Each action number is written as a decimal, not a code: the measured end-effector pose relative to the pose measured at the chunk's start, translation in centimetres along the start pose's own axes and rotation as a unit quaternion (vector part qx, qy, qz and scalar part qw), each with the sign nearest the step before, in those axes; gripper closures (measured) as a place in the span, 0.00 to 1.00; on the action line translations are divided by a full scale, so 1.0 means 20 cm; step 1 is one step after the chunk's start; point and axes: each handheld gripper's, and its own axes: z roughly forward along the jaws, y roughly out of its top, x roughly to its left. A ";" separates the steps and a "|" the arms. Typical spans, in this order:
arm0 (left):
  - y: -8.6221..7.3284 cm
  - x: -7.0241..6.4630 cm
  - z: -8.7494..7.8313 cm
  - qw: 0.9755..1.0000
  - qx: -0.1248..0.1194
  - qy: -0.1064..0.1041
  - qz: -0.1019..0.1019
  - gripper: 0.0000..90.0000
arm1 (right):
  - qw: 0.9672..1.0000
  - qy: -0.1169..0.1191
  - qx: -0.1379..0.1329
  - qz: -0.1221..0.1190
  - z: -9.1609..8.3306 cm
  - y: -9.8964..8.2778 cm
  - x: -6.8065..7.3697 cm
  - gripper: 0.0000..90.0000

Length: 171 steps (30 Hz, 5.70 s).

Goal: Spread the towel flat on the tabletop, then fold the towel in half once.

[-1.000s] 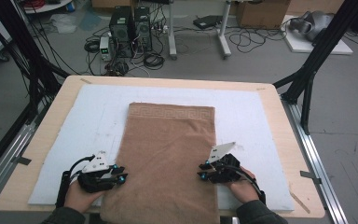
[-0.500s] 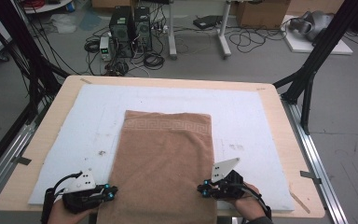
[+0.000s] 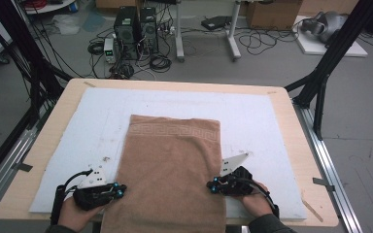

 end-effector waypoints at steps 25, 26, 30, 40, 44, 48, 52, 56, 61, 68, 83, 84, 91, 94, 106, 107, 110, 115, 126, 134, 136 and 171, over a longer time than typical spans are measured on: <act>0.01 0.03 -0.02 0.999 -0.026 0.006 -0.024 0.71 | 0.998 -0.036 -0.031 0.041 -0.06 -0.02 -0.05 0.68; 0.03 0.04 -0.03 0.999 -0.031 0.008 -0.026 0.68 | 0.998 -0.035 -0.038 0.041 -0.07 -0.01 -0.06 0.66; 0.09 0.08 -0.05 0.998 -0.048 0.024 -0.026 0.57 | 0.996 -0.044 -0.053 0.052 -0.08 0.03 -0.09 0.50; 0.22 0.18 -0.02 0.996 -0.072 0.047 -0.039 0.37 | 0.992 -0.084 -0.078 0.056 -0.09 0.14 -0.17 0.31; 0.26 0.22 0.00 0.996 -0.065 0.048 -0.041 0.34 | 0.990 -0.087 -0.088 0.061 -0.11 0.17 -0.21 0.29; 0.28 0.24 0.02 0.996 -0.067 0.046 -0.046 0.33 | 0.989 -0.094 -0.094 0.063 -0.13 0.18 -0.23 0.26; 0.28 0.24 0.02 0.996 -0.065 0.048 -0.045 0.33 | 0.989 -0.094 -0.094 0.066 -0.15 0.18 -0.24 0.27; 0.28 0.24 0.02 0.996 -0.065 0.051 -0.044 0.33 | 0.989 -0.095 -0.091 0.068 -0.14 0.18 -0.23 0.26; 0.28 0.24 0.01 0.995 -0.066 0.053 -0.045 0.33 | 0.989 -0.094 -0.086 0.069 -0.12 0.17 -0.24 0.26; 0.34 0.28 0.01 0.996 -0.053 0.056 -0.049 0.34 | 0.990 -0.099 -0.078 0.069 -0.13 0.19 -0.28 0.26; 0.49 0.58 0.14 0.992 -0.048 0.087 -0.078 0.39 | 0.979 -0.158 -0.071 0.109 -0.14 0.25 -0.60 0.33; 0.49 0.60 0.17 0.992 -0.045 0.086 -0.085 0.39 | 0.979 -0.158 -0.065 0.113 -0.12 0.24 -0.61 0.34; 0.44 0.69 0.33 0.987 -0.012 0.113 -0.110 0.48 | 0.977 -0.166 -0.016 0.132 0.01 0.20 -0.69 0.46; 0.41 0.72 0.37 0.987 0.007 0.112 -0.116 0.54 | 0.974 -0.175 0.003 0.145 0.04 0.17 -0.72 0.48; 0.41 0.71 0.37 0.990 -0.001 0.088 -0.113 0.92 | 0.981 -0.127 -0.006 0.146 0.04 0.17 -0.73 0.92; 0.41 0.71 0.36 0.990 -0.007 0.084 -0.115 0.92 | 0.981 -0.125 -0.007 0.146 0.03 0.17 -0.73 0.92; 0.43 0.71 0.31 0.989 -0.032 0.078 -0.121 0.92 | 0.982 -0.123 -0.021 0.138 -0.01 0.19 -0.71 0.92; 0.45 0.69 0.20 0.989 -0.058 0.064 -0.117 0.92 | 0.984 -0.122 -0.055 0.121 -0.13 0.24 -0.66 0.92; 0.32 0.35 -0.08 0.995 -0.082 0.054 -0.035 0.92 | 0.991 -0.085 -0.093 0.046 -0.33 0.26 -0.26 0.92; 0.01 0.09 -0.18 0.999 -0.032 0.006 -0.009 0.80 | 0.996 0.029 -0.079 0.027 -0.22 0.06 0.10 0.84; -0.02 0.09 -0.20 0.999 -0.031 0.005 -0.019 0.74 | 0.997 0.039 -0.070 0.011 -0.22 0.03 0.14 0.79; 0.19 0.35 0.06 0.997 -0.022 0.029 -0.072 0.52 | 0.996 0.008 -0.064 0.055 -0.12 0.15 -0.07 0.62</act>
